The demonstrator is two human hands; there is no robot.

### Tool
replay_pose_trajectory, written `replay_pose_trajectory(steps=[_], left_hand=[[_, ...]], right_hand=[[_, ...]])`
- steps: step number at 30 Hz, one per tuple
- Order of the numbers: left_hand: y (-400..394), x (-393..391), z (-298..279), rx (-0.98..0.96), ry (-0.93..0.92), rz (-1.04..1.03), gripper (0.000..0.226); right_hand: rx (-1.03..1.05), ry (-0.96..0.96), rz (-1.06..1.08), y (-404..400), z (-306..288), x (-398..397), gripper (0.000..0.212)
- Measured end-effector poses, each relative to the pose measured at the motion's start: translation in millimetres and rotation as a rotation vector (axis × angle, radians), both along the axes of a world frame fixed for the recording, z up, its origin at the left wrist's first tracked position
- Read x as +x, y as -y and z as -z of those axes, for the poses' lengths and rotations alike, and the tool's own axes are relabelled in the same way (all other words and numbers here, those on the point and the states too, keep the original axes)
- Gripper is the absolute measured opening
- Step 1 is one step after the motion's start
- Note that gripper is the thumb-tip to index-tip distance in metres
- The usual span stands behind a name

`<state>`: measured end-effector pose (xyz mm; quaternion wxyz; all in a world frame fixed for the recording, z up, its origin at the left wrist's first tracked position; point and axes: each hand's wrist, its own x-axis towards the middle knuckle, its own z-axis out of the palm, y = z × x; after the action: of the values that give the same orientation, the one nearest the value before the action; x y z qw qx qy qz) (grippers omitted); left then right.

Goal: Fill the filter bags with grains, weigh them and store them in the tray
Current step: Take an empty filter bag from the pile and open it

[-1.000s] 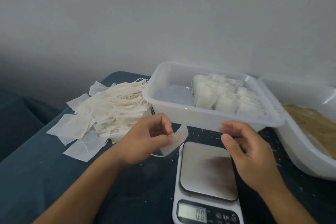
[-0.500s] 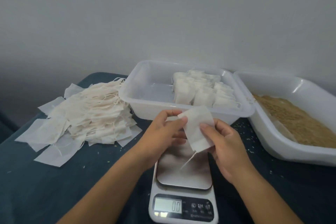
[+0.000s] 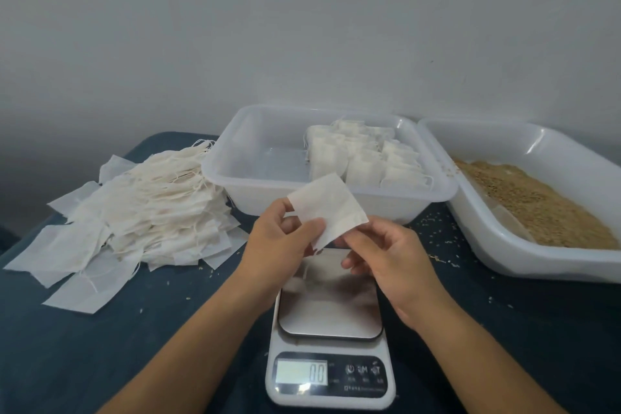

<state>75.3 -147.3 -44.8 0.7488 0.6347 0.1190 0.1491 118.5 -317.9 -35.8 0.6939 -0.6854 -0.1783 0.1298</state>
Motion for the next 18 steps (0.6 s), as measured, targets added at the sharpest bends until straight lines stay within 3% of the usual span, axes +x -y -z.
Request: replay_pose_trajectory(steps=[18], left_hand=[[3.3,-0.9,-0.5,0.135,0.037,-0.079,0.021]], right_hand=[[-0.06,0.027,0.006,1.2,-4.7,-3.7,0.015]])
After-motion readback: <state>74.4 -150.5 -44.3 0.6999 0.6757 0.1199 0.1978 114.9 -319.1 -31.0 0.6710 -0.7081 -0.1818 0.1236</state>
